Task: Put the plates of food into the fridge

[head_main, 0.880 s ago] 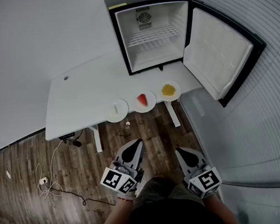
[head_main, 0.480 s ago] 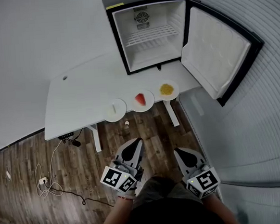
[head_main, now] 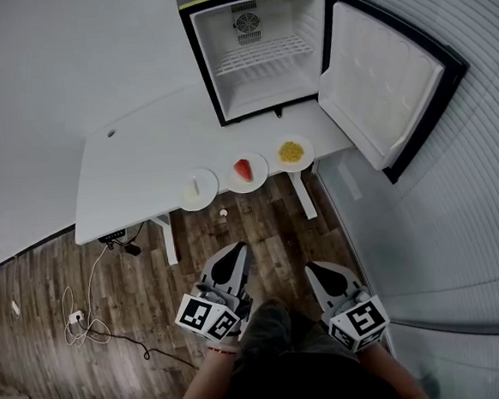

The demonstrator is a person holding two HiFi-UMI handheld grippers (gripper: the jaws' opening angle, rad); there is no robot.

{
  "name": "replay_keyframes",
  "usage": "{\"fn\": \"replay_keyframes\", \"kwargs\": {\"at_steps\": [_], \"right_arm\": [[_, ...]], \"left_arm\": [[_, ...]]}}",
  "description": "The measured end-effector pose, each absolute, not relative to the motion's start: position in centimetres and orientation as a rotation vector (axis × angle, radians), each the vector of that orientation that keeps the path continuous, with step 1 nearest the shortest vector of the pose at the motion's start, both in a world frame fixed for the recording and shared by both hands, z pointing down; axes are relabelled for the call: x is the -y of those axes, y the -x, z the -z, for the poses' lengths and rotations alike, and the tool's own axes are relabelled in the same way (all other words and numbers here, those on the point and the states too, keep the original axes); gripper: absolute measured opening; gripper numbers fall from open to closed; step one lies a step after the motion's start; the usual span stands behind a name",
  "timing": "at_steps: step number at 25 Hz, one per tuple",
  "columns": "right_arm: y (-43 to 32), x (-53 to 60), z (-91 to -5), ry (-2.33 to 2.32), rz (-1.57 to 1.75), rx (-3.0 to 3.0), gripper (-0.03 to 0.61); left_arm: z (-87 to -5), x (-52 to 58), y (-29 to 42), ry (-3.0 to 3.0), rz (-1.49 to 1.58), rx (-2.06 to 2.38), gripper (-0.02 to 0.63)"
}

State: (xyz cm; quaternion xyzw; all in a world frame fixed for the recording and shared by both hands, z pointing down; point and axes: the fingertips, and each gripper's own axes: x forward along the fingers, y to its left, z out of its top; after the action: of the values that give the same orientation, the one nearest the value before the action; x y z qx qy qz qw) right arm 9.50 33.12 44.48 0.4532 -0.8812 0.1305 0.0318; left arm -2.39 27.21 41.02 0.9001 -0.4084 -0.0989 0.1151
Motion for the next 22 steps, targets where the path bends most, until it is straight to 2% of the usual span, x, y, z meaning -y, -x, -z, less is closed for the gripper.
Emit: {"fn": "replay_keyframes", "kwargs": {"at_steps": [14,22], "right_arm": [[-10.7,-22.5,-47.5,-1.528,-0.461,2.597,0.006],[-11.2,-14.7,-51.0,-1.600,-0.725,2.491,0.008]], "left_arm": [[-42.9,-17.1,1.6,-2.641,0.304,1.110,0.006],[-44.0,-11.3,1.2,-2.634,0.292,1.031,0.006]]}}
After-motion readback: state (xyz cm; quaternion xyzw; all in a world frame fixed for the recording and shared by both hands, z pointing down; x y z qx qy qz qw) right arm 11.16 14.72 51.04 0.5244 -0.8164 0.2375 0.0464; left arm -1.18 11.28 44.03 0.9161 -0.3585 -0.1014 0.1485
